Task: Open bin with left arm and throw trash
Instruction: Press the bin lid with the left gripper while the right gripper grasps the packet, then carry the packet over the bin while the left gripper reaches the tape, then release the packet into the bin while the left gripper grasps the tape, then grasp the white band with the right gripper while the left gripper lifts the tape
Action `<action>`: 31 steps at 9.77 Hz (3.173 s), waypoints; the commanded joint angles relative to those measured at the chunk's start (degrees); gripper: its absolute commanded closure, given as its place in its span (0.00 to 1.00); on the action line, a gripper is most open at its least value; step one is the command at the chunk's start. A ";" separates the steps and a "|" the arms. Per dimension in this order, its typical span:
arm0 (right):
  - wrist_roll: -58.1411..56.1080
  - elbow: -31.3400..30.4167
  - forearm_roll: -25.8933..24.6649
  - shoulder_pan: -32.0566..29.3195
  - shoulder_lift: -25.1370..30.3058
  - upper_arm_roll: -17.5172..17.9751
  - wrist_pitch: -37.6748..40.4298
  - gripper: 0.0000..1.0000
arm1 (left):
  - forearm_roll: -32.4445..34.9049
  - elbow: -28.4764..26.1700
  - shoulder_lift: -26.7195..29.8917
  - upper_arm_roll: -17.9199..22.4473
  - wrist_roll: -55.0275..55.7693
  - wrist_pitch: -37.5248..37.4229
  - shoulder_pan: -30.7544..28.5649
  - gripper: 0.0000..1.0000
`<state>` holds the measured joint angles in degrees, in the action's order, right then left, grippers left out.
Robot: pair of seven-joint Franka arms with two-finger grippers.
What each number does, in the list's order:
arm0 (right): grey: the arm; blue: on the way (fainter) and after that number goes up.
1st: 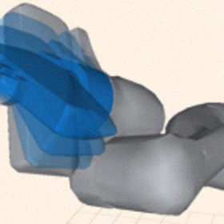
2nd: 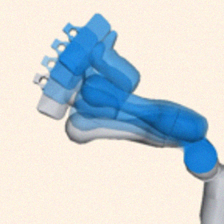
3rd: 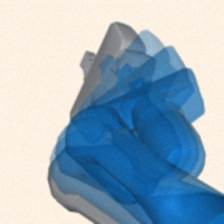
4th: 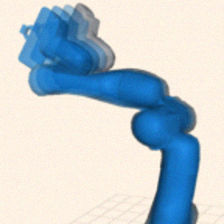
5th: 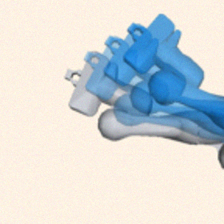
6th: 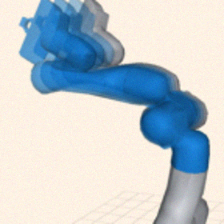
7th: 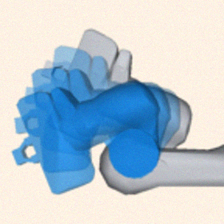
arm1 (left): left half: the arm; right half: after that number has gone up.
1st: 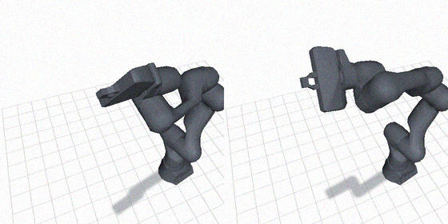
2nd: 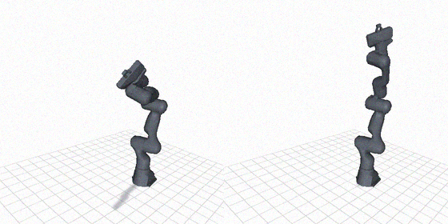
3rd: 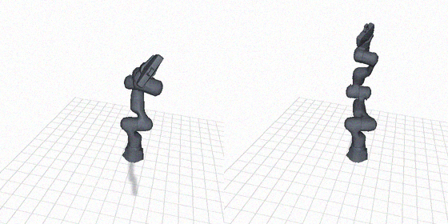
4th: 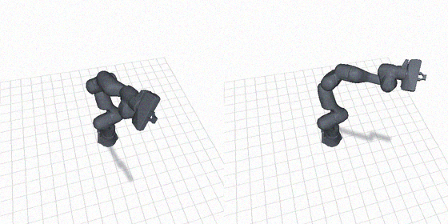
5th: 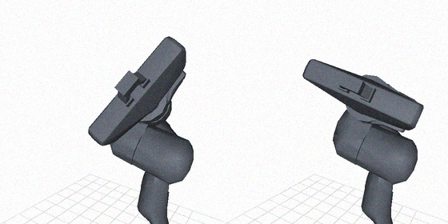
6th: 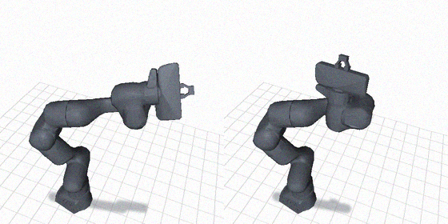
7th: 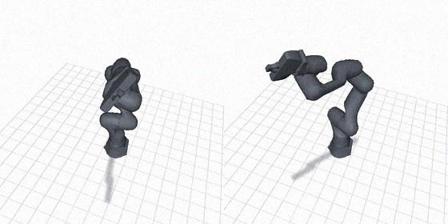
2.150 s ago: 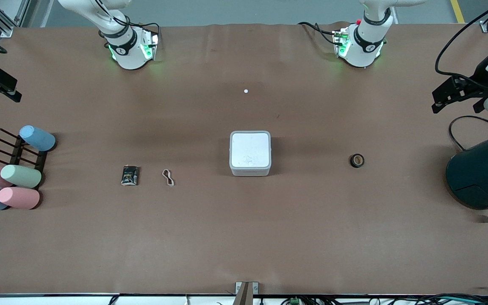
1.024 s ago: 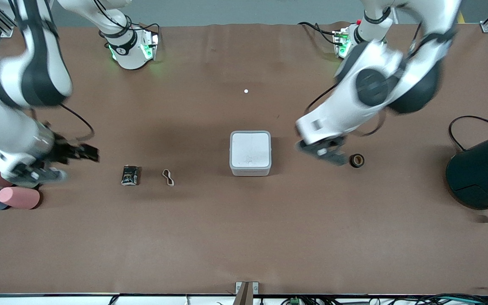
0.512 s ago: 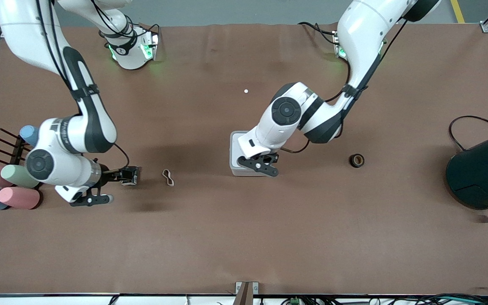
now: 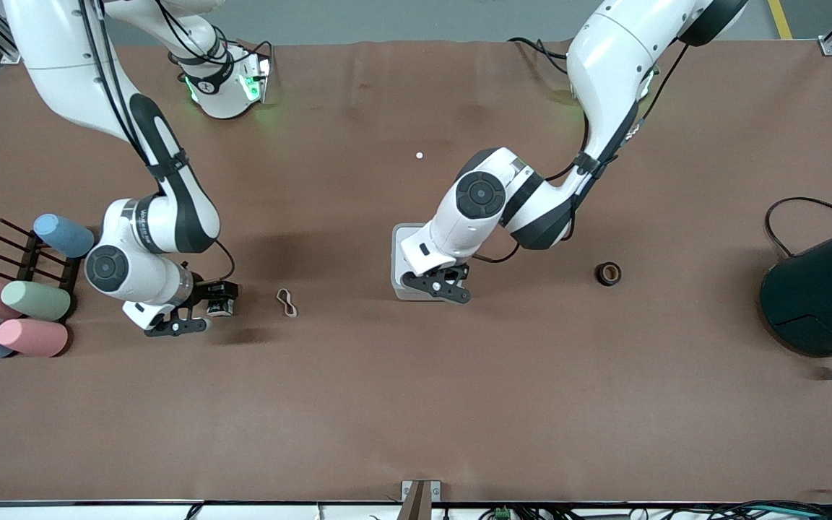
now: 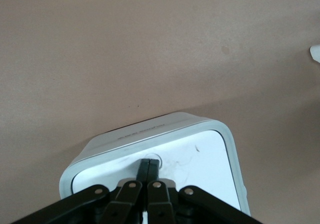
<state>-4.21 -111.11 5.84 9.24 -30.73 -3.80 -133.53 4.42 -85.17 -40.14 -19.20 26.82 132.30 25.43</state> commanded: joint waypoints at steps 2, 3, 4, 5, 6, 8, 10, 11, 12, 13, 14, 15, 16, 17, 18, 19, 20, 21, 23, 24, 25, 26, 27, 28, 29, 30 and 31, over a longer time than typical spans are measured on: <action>-1.15 -0.07 1.54 0.07 -1.61 0.55 -1.12 0.95 | 1.12 1.32 0.38 0.21 3.84 -5.40 -0.02 1.00; -0.72 0.54 1.54 0.59 -1.62 0.63 -0.51 1.00 | 0.86 1.50 4.50 0.21 3.94 -11.91 -1.16 0.99; -0.10 2.72 1.54 1.90 -1.44 0.63 1.50 1.00 | 0.68 1.50 6.98 0.21 3.76 -16.76 -3.61 0.95; 1.21 5.70 1.54 2.09 -1.00 0.63 6.91 1.00 | 1.03 1.50 8.05 0.12 2.72 -19.07 -7.29 0.87; 2.18 9.91 1.54 2.70 -0.57 0.81 13.06 1.00 | 1.12 1.58 8.06 0.12 0.18 -19.18 -10.02 0.77; 8.30 15.81 1.54 8.21 0.14 0.90 16.36 1.00 | 1.47 1.24 6.92 0.30 -11.47 -19.18 -14.86 0.52; 16.39 21.26 2.24 15.68 0.14 0.90 16.28 1.00 | 6.80 -1.21 5.78 0.21 -22.11 -19.18 -20.04 0.01; 19.04 23.11 3.46 18.76 -0.03 1.25 15.85 1.00 | 7.79 -3.40 5.86 0.21 -27.65 -19.09 -22.85 0.01; 23.24 24.26 7.04 21.23 -0.29 1.25 15.76 1.00 | 8.06 -6.99 6.65 0.21 -29.09 -17.87 -24.62 0.00; 26.15 25.67 8.38 23.86 -0.91 1.34 15.76 1.00 | 8.67 -11.03 8.05 -0.14 -29.28 -15.43 -26.55 0.00; 28.88 25.86 8.48 26.41 -1.35 1.34 15.67 1.00 | 9.90 -16.55 10.50 -0.49 -29.37 -11.57 -28.14 0.00; 32.39 25.86 8.57 29.05 -1.35 1.34 15.58 1.00 | 10.17 -22.18 12.78 -0.58 -29.81 -7.18 -29.46 0.00; 35.55 25.86 8.40 32.47 -1.44 1.34 15.49 1.00 | 10.17 -26.84 14.37 -0.58 -29.99 -3.66 -30.78 0.00; 35.24 25.86 8.40 34.07 -2.05 1.34 13.75 1.00 | 10.17 -30.20 15.52 -0.58 -30.07 -1.01 -31.92 0.00; 35.67 25.86 8.40 34.87 -2.58 1.42 13.21 1.00 | 10.17 -32.58 15.88 -0.67 -30.68 1.27 -33.32 0.00; 35.59 25.86 8.31 35.40 -2.76 1.51 13.12 1.00 | 10.17 -34.34 15.71 -0.67 -31.39 3.56 -34.47 0.00; 35.59 26.55 8.31 35.32 -3.80 1.51 13.03 1.00 | 10.17 -35.32 15.19 -0.67 -31.83 5.32 -35.70 0.00; 35.67 27.43 8.31 35.14 -5.12 1.43 12.86 1.00 | 10.09 -35.94 14.66 -0.67 -31.83 6.12 -35.80 0.00; 35.94 28.14 8.40 34.88 -6.10 1.51 11.81 0.95 | 10.08 -36.56 13.87 -0.75 -31.83 6.31 -36.58 0.01; 36.02 28.14 8.48 34.79 -6.18 1.51 11.71 0.59 | 9.91 -37.17 13.60 -1.36 -31.83 6.48 -37.72 0.01; 36.55 28.23 8.40 34.88 -6.19 1.51 11.63 0.01 | 9.91 -37.61 13.51 -1.55 -31.83 6.92 -37.99 0.01; 36.64 28.32 8.40 34.70 -6.10 1.51 11.62 0.00 | 9.56 -37.79 13.34 -1.55 -31.83 7.10 -38.00 0.01; 36.38 29.19 8.48 34.18 -6.10 1.51 11.71 0.00 | 9.38 -38.05 12.99 -1.55 -31.48 7.71 -37.91 0.02; 36.12 29.98 8.49 33.91 -6.01 1.51 11.97 0.00 | 9.29 -38.40 12.90 -1.55 -31.22 8.50 -37.91 0.03; 36.03 31.47 8.83 32.61 -5.57 1.51 13.28 0.00 | 9.29 -38.67 12.90 -1.63 -31.04 8.68 -37.82 0.06; 35.68 33.14 9.88 30.16 -5.14 1.60 16.95 0.00 | 9.38 -38.76 12.90 -1.98 -31.13 8.68 -37.82 0.22; 34.80 34.46 9.80 27.69 -4.00 1.34 19.77 0.00 | 9.29 -38.76 12.90 -2.51 -31.04 8.68 -37.73 0.52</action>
<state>31.67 -78.42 14.19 40.57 -36.20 -3.03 -117.49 13.71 -123.02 -27.65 -20.40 -4.67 139.80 -11.58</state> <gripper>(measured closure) 0.000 0.119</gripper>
